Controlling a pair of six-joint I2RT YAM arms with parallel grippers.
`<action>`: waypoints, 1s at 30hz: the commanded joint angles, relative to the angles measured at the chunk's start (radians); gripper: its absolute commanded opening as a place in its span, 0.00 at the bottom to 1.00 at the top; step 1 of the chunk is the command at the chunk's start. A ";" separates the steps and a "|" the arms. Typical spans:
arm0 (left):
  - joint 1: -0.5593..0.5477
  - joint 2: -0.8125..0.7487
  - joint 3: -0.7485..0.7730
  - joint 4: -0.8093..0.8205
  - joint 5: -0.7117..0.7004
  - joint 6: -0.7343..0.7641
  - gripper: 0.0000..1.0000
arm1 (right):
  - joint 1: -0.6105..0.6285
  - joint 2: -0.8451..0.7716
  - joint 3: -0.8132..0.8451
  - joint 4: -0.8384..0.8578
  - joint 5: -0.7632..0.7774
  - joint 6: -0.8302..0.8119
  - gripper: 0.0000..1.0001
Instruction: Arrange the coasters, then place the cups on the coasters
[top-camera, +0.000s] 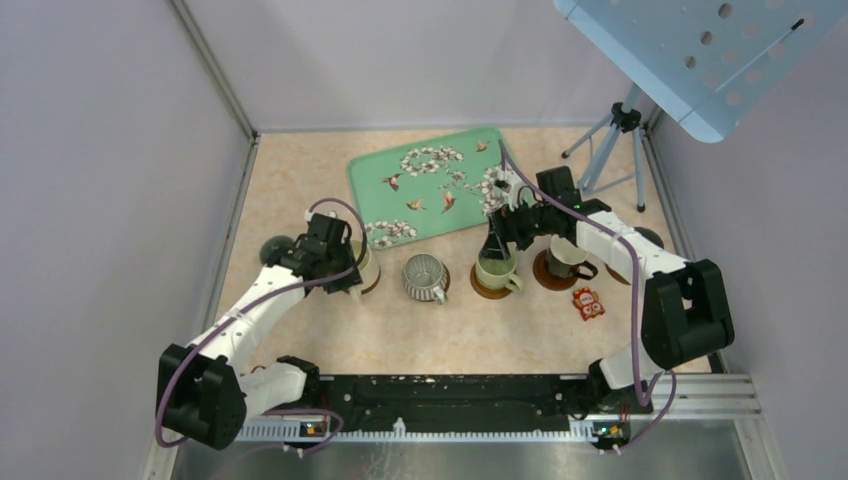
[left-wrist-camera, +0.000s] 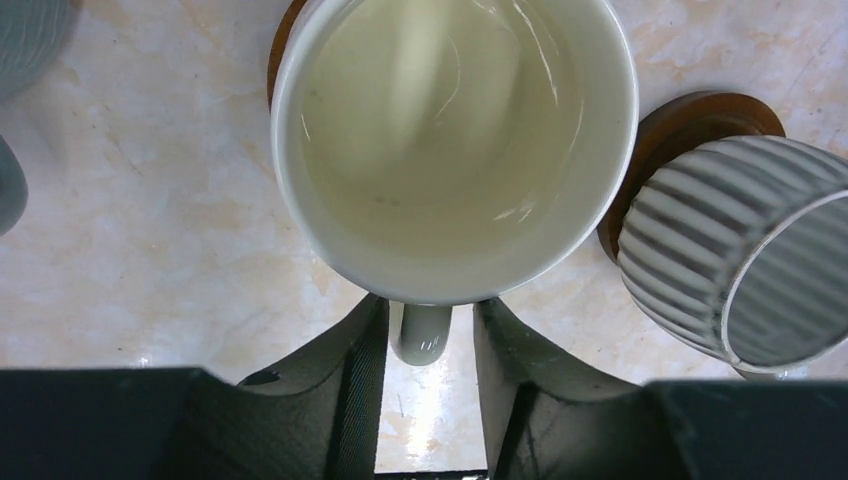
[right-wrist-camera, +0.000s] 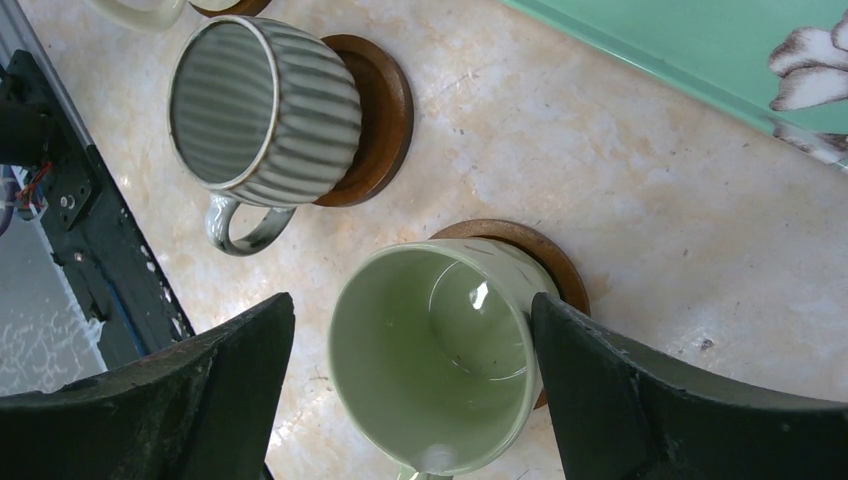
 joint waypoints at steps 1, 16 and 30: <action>0.001 -0.008 -0.012 0.035 0.004 0.021 0.44 | -0.007 -0.006 0.046 -0.003 -0.003 -0.012 0.87; -0.036 -0.058 0.074 0.035 0.172 0.143 0.99 | -0.005 -0.038 0.054 0.073 0.023 0.050 0.87; 0.299 0.144 0.596 -0.111 0.092 0.316 0.99 | 0.308 0.067 0.307 0.095 0.348 0.094 0.87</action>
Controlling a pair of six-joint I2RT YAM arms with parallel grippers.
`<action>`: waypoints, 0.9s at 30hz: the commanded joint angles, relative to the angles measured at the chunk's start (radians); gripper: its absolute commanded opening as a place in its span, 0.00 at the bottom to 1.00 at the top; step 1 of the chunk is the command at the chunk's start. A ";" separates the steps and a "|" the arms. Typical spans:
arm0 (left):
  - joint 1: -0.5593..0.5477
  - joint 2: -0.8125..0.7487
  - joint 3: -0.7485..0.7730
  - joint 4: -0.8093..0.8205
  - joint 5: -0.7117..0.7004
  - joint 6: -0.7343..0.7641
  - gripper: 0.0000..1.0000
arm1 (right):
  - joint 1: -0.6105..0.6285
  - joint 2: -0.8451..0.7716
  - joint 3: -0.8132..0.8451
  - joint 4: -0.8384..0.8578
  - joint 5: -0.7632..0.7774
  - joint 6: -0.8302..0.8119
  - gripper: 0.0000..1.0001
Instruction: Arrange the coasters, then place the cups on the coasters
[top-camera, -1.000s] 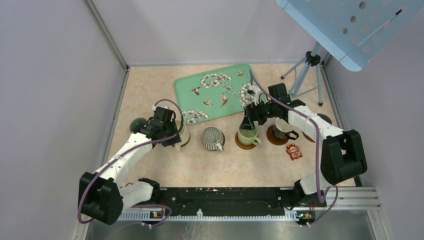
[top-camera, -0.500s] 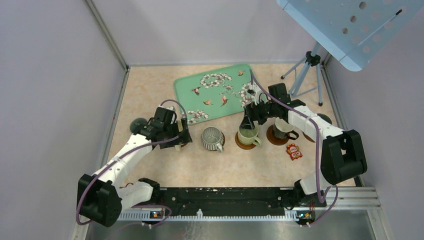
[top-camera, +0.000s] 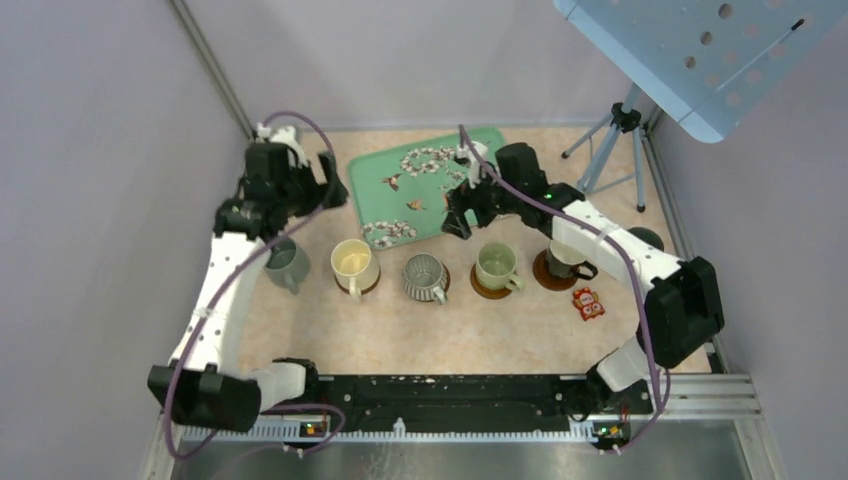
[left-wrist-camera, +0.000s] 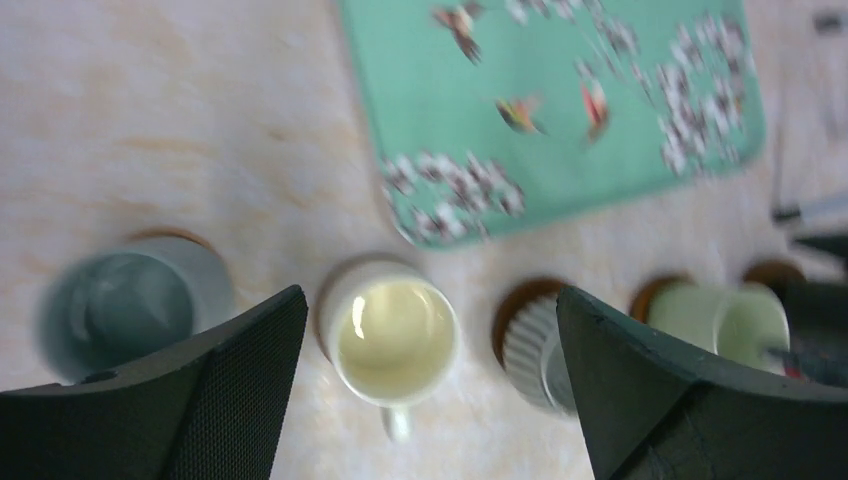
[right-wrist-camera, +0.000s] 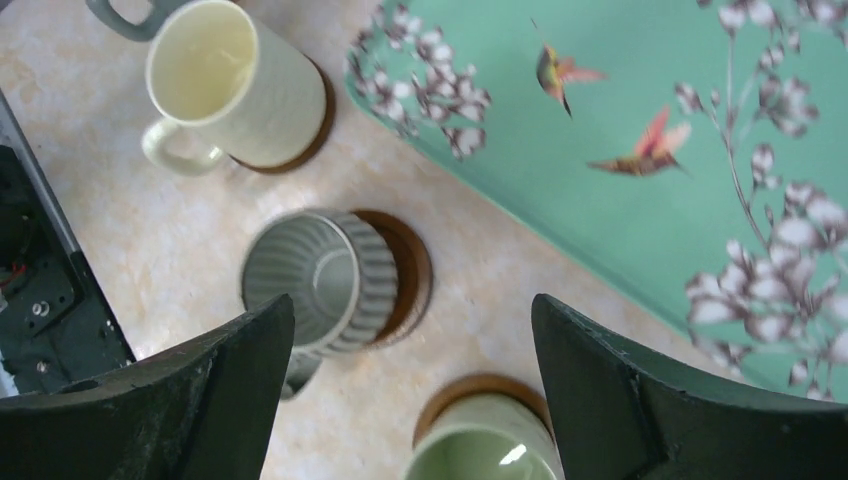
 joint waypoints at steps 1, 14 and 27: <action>0.230 0.181 0.210 -0.119 -0.014 0.037 0.99 | 0.149 0.074 0.118 0.038 0.148 0.025 0.87; 0.449 0.223 0.162 -0.010 0.102 -0.004 0.99 | 0.566 0.377 0.428 -0.026 0.522 0.147 0.89; 0.558 0.245 0.078 0.027 0.230 -0.055 0.99 | 0.585 0.598 0.633 -0.213 0.524 0.433 0.90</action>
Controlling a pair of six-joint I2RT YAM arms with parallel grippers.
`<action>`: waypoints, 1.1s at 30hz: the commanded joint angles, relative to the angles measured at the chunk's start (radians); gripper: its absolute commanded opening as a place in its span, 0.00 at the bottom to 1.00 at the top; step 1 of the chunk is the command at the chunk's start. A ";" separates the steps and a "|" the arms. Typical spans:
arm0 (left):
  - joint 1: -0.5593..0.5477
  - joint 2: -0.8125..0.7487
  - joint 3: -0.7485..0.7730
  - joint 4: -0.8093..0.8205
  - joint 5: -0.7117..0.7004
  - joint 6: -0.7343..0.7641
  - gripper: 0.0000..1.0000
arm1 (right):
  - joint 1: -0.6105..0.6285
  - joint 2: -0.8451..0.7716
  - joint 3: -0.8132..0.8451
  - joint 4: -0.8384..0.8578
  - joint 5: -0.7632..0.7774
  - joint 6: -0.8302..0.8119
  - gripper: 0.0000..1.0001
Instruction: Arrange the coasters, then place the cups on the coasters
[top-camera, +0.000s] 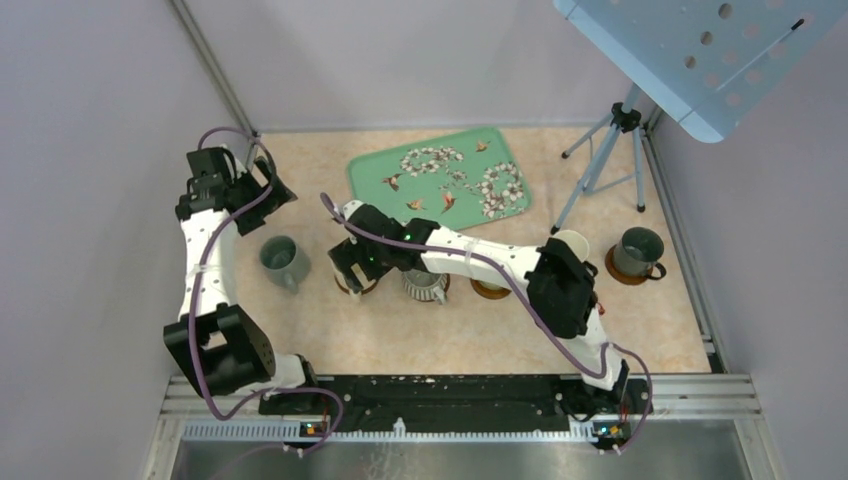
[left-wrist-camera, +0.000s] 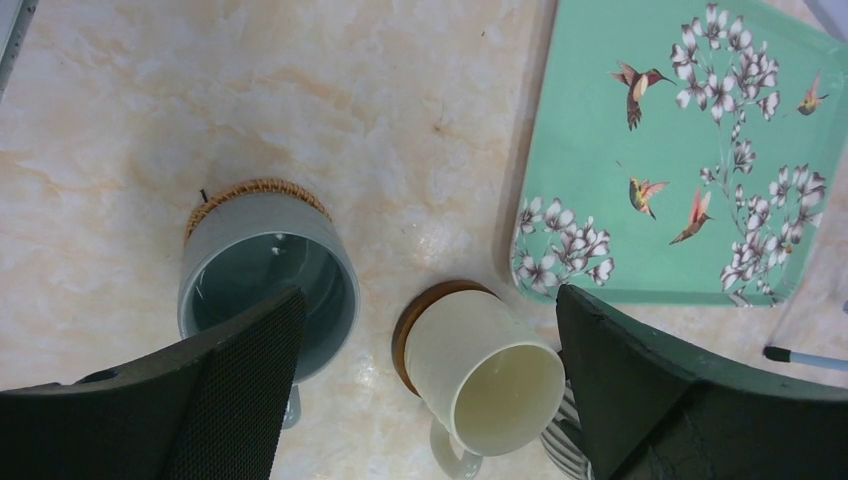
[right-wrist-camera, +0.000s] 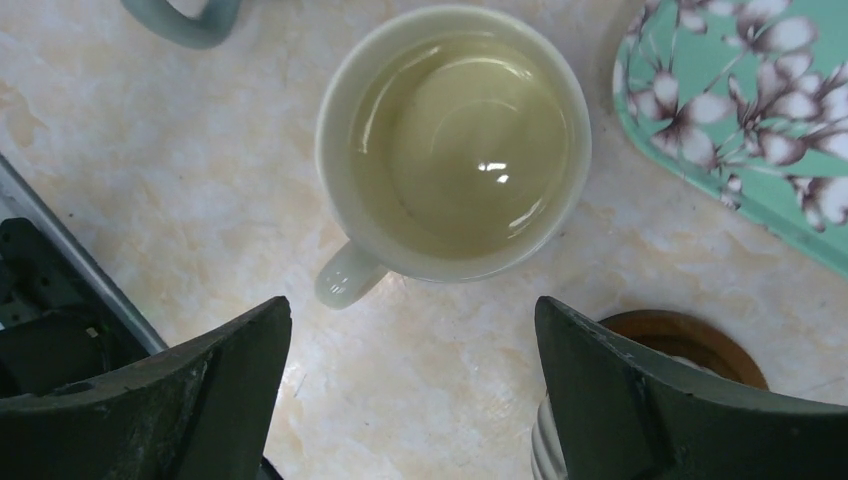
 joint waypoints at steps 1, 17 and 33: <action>0.028 -0.003 -0.011 0.053 0.055 -0.019 0.99 | 0.005 0.033 0.047 -0.047 0.038 0.092 0.90; 0.056 0.019 -0.057 0.075 0.099 -0.037 0.99 | 0.005 0.102 0.120 -0.032 0.027 0.151 0.89; 0.068 0.035 -0.043 0.057 0.121 -0.031 0.99 | -0.001 0.101 0.080 -0.043 -0.048 0.083 0.71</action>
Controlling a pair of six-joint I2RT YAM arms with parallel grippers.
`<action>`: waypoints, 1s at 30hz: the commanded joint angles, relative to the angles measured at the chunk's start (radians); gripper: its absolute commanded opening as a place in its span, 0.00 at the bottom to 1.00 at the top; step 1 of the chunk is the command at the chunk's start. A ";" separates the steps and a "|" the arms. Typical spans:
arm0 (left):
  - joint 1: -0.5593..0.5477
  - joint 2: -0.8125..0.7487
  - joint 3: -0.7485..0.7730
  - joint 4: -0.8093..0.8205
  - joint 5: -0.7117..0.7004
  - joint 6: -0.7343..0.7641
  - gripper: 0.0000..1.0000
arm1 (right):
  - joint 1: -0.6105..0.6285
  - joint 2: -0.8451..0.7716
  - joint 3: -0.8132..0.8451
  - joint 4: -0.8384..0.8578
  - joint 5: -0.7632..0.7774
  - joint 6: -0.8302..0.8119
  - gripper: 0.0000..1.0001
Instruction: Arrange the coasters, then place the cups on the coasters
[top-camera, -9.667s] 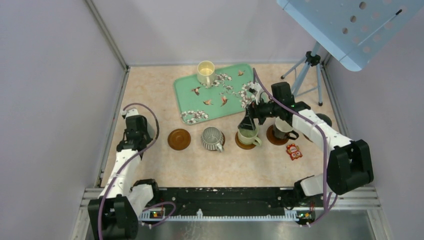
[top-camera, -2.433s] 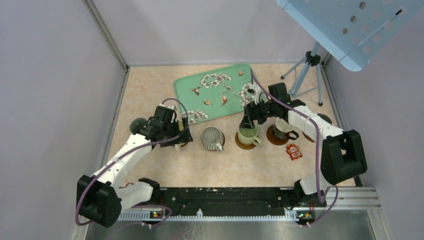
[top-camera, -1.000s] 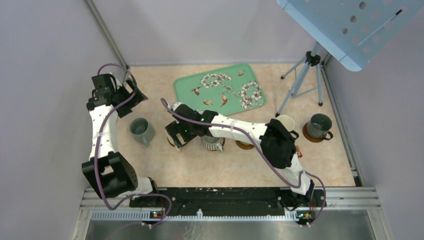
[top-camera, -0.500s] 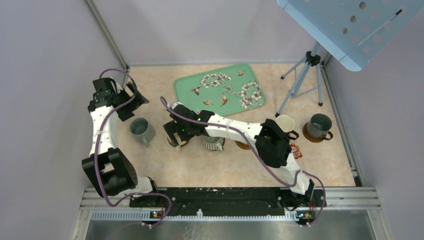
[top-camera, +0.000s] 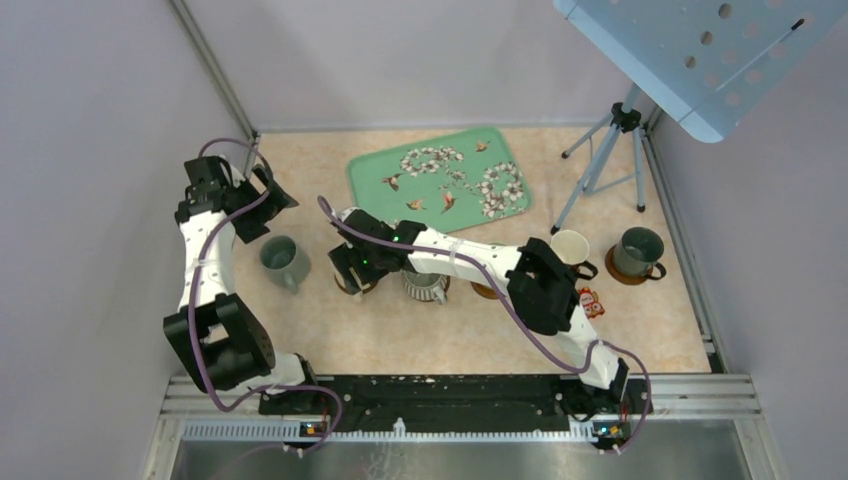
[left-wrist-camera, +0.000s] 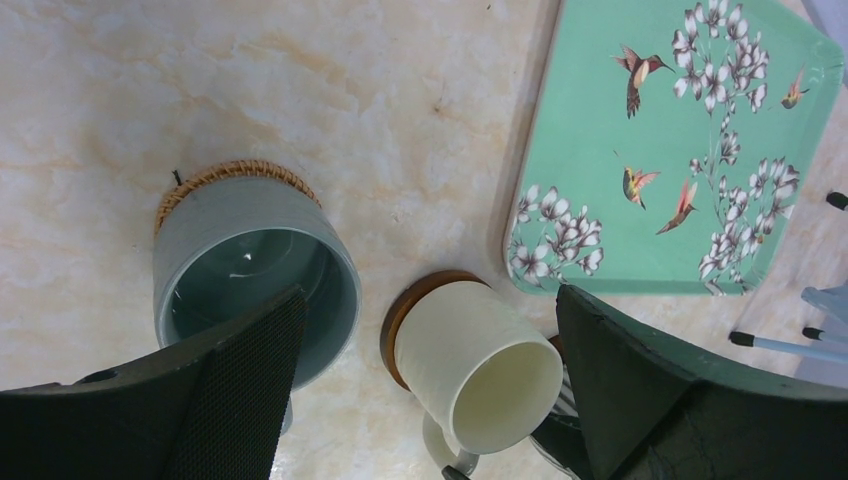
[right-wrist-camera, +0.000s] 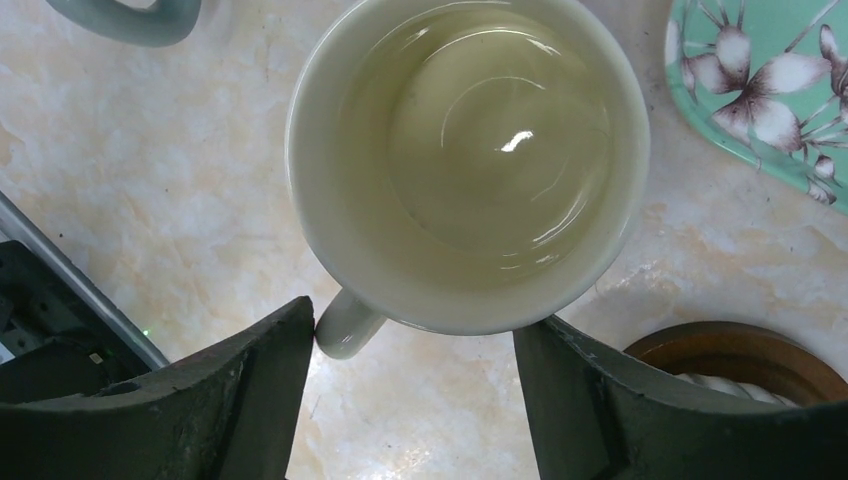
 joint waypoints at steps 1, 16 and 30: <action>0.009 0.007 0.017 0.020 0.027 -0.005 0.99 | -0.006 -0.026 -0.014 0.023 -0.056 -0.026 0.71; 0.011 0.022 0.023 0.010 0.052 0.000 0.99 | -0.055 -0.080 -0.113 0.089 -0.168 -0.051 0.62; -0.029 0.102 0.174 0.035 0.278 0.282 0.99 | -0.213 -0.260 -0.122 0.074 -0.358 -0.252 0.88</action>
